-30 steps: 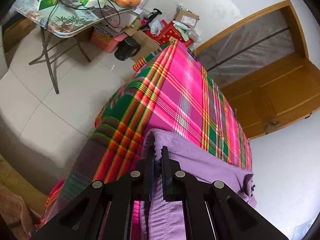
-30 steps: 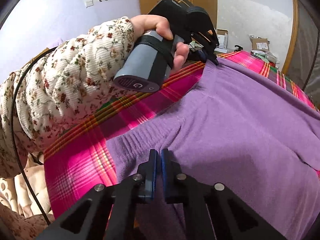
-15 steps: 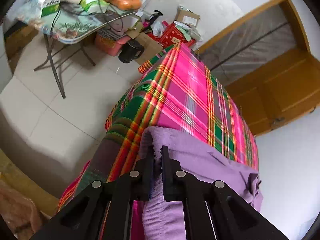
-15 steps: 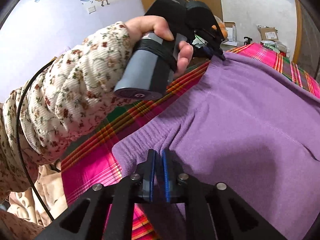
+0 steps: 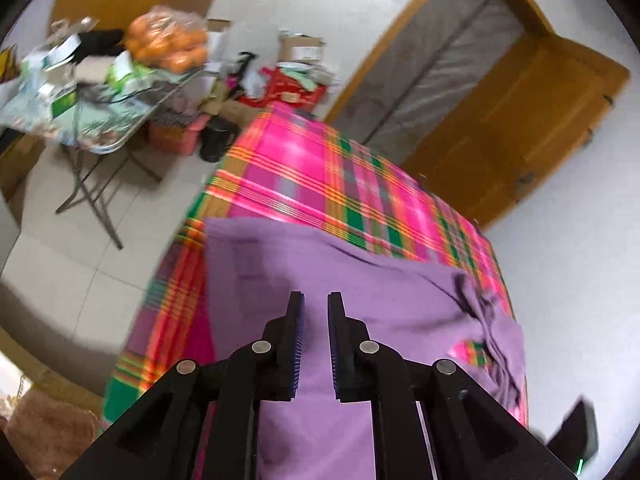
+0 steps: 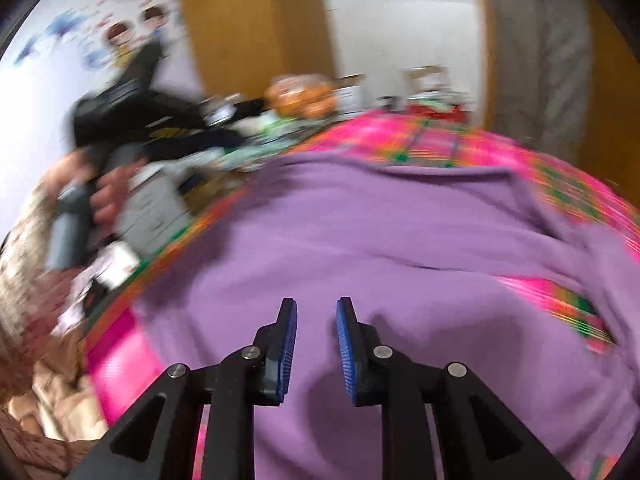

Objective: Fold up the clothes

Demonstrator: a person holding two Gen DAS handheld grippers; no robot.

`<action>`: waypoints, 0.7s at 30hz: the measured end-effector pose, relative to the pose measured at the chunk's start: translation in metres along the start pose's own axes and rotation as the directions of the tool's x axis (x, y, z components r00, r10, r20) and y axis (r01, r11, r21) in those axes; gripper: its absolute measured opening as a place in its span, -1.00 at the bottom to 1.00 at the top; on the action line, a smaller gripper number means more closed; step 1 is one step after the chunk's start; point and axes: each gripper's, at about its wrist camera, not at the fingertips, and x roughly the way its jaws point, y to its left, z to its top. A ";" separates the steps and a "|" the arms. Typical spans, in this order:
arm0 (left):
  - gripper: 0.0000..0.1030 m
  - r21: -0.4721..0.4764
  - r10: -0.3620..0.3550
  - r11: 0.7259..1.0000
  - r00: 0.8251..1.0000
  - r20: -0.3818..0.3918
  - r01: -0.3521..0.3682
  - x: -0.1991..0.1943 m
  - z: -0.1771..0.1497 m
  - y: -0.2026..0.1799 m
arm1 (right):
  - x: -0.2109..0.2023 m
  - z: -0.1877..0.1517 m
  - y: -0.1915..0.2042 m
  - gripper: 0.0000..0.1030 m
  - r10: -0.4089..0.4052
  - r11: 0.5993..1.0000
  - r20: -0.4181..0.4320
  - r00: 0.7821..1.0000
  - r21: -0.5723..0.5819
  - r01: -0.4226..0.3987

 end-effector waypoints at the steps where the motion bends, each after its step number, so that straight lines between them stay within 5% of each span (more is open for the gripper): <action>1: -0.63 0.011 -0.002 1.000 1.000 0.000 0.002 -0.002 -0.005 -0.007 | -0.006 -0.002 -0.014 -0.60 -0.038 0.999 0.009 0.999 0.026 0.038; 7: -0.55 0.056 0.014 0.998 1.000 -0.013 -0.013 -0.003 -0.025 -0.040 | -0.052 -0.031 -0.108 -0.60 -0.296 0.939 0.006 0.955 0.184 0.290; 10: -0.54 0.101 -0.015 0.995 0.996 -0.084 0.024 0.010 -0.043 -0.062 | -0.077 -0.048 -0.146 -0.60 -0.371 0.897 -0.005 0.929 0.257 0.359; 16: -0.53 0.196 -0.086 0.973 0.979 -0.186 0.123 0.035 -0.080 -0.111 | -0.081 -0.053 -0.185 -0.60 -0.437 0.863 -0.025 0.899 0.269 0.427; 21: -0.53 0.237 -0.117 0.955 0.960 -0.255 0.179 0.058 -0.109 -0.143 | -0.066 -0.041 -0.189 -0.60 -0.417 0.885 -0.016 0.909 0.221 0.410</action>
